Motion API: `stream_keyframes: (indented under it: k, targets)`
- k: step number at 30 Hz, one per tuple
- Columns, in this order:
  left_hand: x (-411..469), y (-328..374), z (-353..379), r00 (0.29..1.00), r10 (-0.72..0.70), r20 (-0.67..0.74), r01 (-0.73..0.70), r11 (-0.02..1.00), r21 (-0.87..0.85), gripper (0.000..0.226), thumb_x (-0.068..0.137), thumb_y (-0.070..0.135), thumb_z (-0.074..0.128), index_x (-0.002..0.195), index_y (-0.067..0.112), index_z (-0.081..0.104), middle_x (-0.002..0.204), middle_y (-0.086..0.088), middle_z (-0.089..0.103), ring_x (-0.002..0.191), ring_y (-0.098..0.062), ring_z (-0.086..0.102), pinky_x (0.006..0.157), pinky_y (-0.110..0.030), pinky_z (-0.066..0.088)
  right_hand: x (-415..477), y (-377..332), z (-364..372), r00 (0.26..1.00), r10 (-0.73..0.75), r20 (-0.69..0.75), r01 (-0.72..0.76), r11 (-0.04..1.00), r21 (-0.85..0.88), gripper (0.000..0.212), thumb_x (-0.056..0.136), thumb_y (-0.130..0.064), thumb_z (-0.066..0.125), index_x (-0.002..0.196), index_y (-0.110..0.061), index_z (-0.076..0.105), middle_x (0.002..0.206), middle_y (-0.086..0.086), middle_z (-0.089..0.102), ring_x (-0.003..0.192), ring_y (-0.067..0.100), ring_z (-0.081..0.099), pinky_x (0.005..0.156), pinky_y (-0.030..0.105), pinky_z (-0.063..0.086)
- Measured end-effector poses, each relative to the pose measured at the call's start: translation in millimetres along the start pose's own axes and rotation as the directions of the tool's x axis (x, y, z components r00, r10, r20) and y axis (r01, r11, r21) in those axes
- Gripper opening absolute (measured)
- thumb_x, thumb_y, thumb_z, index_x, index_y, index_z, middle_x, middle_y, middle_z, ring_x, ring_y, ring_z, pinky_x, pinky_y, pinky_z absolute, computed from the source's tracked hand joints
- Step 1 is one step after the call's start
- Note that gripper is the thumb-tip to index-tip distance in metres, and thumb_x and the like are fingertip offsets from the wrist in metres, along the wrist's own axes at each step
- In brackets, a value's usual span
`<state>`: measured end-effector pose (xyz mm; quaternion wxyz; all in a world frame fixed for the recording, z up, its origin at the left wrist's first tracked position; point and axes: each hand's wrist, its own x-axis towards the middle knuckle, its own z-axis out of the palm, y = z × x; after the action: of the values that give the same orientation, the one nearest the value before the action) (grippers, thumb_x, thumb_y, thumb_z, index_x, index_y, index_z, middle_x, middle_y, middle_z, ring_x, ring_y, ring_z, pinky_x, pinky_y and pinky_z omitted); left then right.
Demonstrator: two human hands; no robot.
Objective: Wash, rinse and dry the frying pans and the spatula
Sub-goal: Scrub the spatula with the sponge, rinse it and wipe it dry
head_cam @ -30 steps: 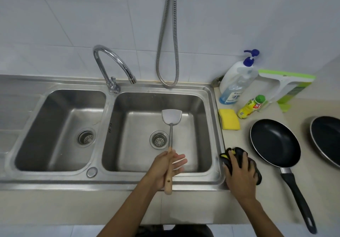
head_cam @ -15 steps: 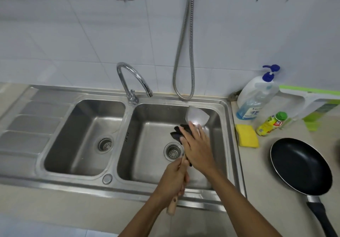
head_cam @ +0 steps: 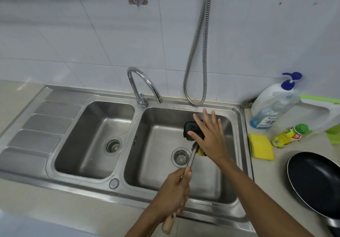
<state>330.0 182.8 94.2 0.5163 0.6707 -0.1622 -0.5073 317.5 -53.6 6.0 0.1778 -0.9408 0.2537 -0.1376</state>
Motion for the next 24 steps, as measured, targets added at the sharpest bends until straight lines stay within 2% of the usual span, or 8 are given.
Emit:
stream_keyframes:
  k: [4,7,9,13,18,19,22,24]
  targets:
    - [-2,-5,6,1.0,-0.025,0.007,0.025,1.0,-0.012,0.041,0.104,0.046,0.046,0.116,0.007,0.052,0.053,0.002,0.031,0.04,-0.012,0.026,0.036,-0.021,0.024,9,28,3,0.999,0.021,0.041,-0.016,0.991,-0.135,0.06,0.103,-0.064,0.018,0.158,-0.041,0.026,0.171,-0.004,0.006,0.158,0.025,-0.006,0.127,0.054,0.006]
    - [-3,-4,7,0.998,-0.033,0.05,0.034,0.999,-0.014,0.043,0.103,0.047,0.046,0.116,0.006,0.05,0.053,0.0,0.027,0.039,-0.013,0.023,0.036,-0.02,0.023,27,47,-7,0.922,0.378,-0.079,-0.377,0.926,0.032,0.049,0.108,-0.048,0.027,0.145,-0.029,0.053,0.167,0.003,0.026,0.156,0.035,0.01,0.124,0.058,0.016]
    - [-5,-2,4,0.997,-0.041,0.072,0.043,0.999,-0.026,0.041,0.103,0.047,0.047,0.115,0.008,0.05,0.054,-0.001,0.026,0.04,-0.014,0.022,0.035,-0.019,0.023,35,40,-14,0.867,0.49,-0.096,-0.475,0.868,0.144,0.045,0.109,-0.044,0.031,0.145,-0.027,0.053,0.167,0.004,0.028,0.155,0.037,0.011,0.122,0.059,0.019]
    - [-8,1,0,0.996,-0.028,0.087,0.031,0.999,-0.024,0.037,0.105,0.044,0.046,0.116,0.009,0.051,0.053,0.0,0.027,0.038,-0.013,0.023,0.034,-0.018,0.023,26,0,-2,0.974,0.217,-0.068,-0.217,0.976,0.012,0.054,0.107,-0.053,0.016,0.16,-0.039,0.022,0.169,-0.005,0.014,0.158,0.028,0.003,0.125,0.052,0.007]
    - [-16,-6,3,0.994,-0.024,0.111,0.031,0.998,-0.055,0.034,0.103,0.046,0.048,0.115,0.015,0.055,0.055,-0.001,0.027,0.039,-0.014,0.024,0.035,-0.018,0.024,42,30,-11,0.864,0.501,-0.053,-0.498,0.866,0.049,0.052,0.11,-0.043,0.021,0.158,-0.026,0.03,0.17,0.002,0.018,0.157,0.032,0.006,0.125,0.056,0.011]
    - [-15,-5,4,0.994,-0.03,0.109,0.036,0.998,-0.06,0.033,0.103,0.046,0.048,0.115,0.016,0.055,0.055,0.0,0.027,0.039,-0.013,0.025,0.035,-0.018,0.024,40,22,-11,0.878,0.474,-0.063,-0.472,0.881,0.044,0.053,0.11,-0.044,0.02,0.159,-0.025,0.028,0.17,0.002,0.015,0.157,0.031,0.005,0.126,0.055,0.01]
    - [-17,-2,3,0.994,-0.043,0.1,0.049,0.997,-0.058,0.028,0.104,0.045,0.047,0.113,0.021,0.058,0.055,0.001,0.028,0.039,-0.012,0.026,0.035,-0.019,0.024,22,0,0,0.982,0.189,-0.024,-0.191,0.979,-0.067,0.057,0.108,-0.051,0.013,0.16,-0.03,0.02,0.169,-0.007,0.009,0.158,0.025,0.001,0.126,0.049,0.004]
    - [-20,-2,1,0.994,-0.029,0.106,0.033,0.999,-0.043,0.027,0.104,0.045,0.047,0.112,0.023,0.059,0.053,0.001,0.029,0.039,-0.013,0.026,0.034,-0.019,0.024,29,16,-5,0.975,0.222,-0.007,-0.222,0.975,-0.025,0.056,0.109,-0.048,0.016,0.16,-0.026,0.024,0.169,-0.002,0.013,0.158,0.027,0.005,0.127,0.051,0.007]
